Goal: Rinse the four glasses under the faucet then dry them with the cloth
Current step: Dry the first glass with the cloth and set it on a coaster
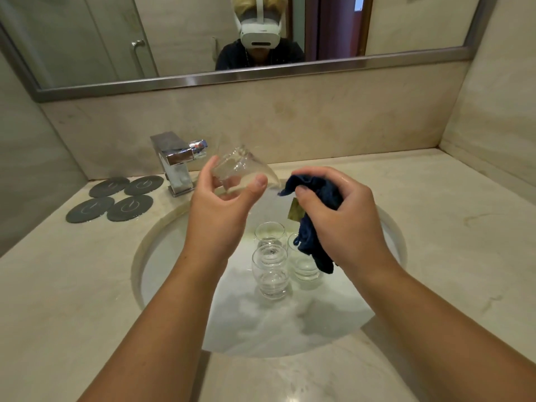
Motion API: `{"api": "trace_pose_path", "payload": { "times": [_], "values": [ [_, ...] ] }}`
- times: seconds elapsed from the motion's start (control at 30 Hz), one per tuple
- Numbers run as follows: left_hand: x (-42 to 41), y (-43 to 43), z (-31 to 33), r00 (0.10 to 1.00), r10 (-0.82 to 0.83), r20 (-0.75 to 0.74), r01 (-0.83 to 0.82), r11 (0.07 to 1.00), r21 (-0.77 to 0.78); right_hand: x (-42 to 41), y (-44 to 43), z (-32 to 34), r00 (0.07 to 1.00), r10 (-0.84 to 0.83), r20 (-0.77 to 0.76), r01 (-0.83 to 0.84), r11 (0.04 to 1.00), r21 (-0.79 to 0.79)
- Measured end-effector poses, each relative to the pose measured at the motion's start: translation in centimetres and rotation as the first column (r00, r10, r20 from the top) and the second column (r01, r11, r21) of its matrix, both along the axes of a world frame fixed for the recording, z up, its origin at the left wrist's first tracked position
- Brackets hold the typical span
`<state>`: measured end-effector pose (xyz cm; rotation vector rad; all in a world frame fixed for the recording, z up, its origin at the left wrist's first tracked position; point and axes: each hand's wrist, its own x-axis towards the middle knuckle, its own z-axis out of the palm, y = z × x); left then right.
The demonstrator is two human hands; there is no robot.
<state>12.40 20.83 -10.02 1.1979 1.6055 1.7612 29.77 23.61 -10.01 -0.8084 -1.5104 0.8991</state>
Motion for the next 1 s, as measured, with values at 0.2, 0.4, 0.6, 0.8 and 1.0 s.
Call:
{"api": "trace_pose_path", "payload": {
  "times": [0.2, 0.4, 0.6, 0.8, 1.0],
  "values": [
    [-0.6, -0.4, -0.3, 0.998, 0.032, -0.053, -0.036, 0.996, -0.078, -0.1, 0.3, -1.1, 0.990, -0.124, 0.072, 0.125, 0.992, -0.015],
    [-3.1, -3.0, 0.4, 0.972, 0.010, -0.234, -0.034, 0.995, -0.097, -2.3, -1.1, 0.3, 0.977, -0.042, 0.210, 0.029, 0.997, 0.065],
    [-7.7, -5.4, 1.0, 0.974, 0.074, -0.216, -0.089, 0.994, -0.061, -7.4, -3.0, 2.5, 0.961, 0.064, 0.270, -0.117, 0.976, 0.183],
    [-13.9, -7.2, 1.6, 0.957, 0.185, -0.225, -0.199, 0.979, -0.042, -13.4, -3.8, 3.5, 0.911, 0.096, 0.401, -0.241, 0.914, 0.327],
    [-20.0, -7.0, 1.3, 0.949, 0.224, -0.221, -0.241, 0.969, -0.053, -19.0, -3.7, 3.1, 0.889, 0.114, 0.443, -0.291, 0.888, 0.356]
  ]
}}
